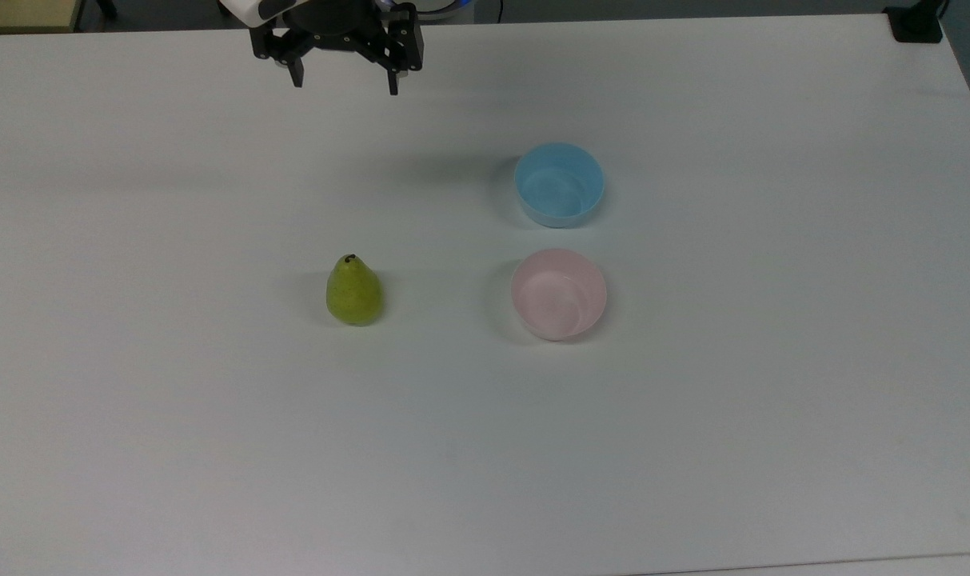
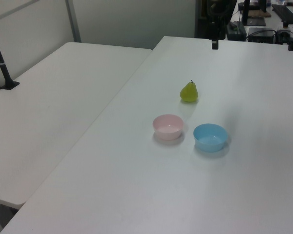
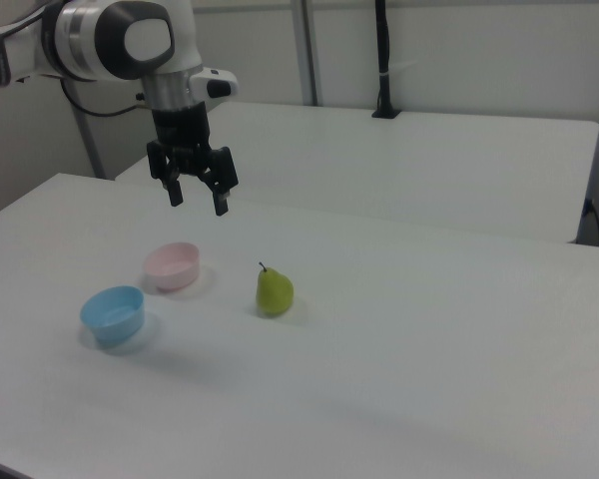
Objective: Place the pear in the bowl
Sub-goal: 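Move the open gripper over the green pear and lower it, then close the gripper on the green pear and lift it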
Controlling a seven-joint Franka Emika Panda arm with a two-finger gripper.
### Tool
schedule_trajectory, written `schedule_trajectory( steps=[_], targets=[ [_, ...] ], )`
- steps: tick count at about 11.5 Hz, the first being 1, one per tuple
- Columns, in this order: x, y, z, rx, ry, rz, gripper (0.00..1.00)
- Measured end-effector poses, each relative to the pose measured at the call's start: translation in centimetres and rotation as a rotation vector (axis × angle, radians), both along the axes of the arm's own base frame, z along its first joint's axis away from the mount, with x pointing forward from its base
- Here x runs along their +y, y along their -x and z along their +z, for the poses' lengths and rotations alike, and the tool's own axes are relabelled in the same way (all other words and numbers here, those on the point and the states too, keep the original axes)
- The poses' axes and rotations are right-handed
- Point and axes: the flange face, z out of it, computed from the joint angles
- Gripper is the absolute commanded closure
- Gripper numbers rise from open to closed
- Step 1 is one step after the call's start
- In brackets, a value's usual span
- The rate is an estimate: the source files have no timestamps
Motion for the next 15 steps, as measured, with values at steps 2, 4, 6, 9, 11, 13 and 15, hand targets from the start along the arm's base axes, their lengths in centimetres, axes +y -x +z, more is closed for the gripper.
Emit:
schedule_trajectory(
  steps=[2,4,6,9,11,13,15],
  targets=[
    [0.3,-0.9,-0.5,-0.035,-0.012,0.002,0.00],
    [0.7,-2.0,-1.7,-0.058,-0.015,0.009,0.00],
    [2.3,-3.9,-4.1,-0.089,-0.010,0.036,0.00],
    [3.1,-7.2,-10.3,-0.117,0.003,0.058,0.00],
    [2.5,-8.4,-14.5,-0.088,0.025,0.089,0.00],
    [1.1,-9.0,-17.7,-0.060,0.054,0.106,0.00],
    [0.3,-9.5,-20.4,-0.040,0.088,0.120,0.00]
  ],
)
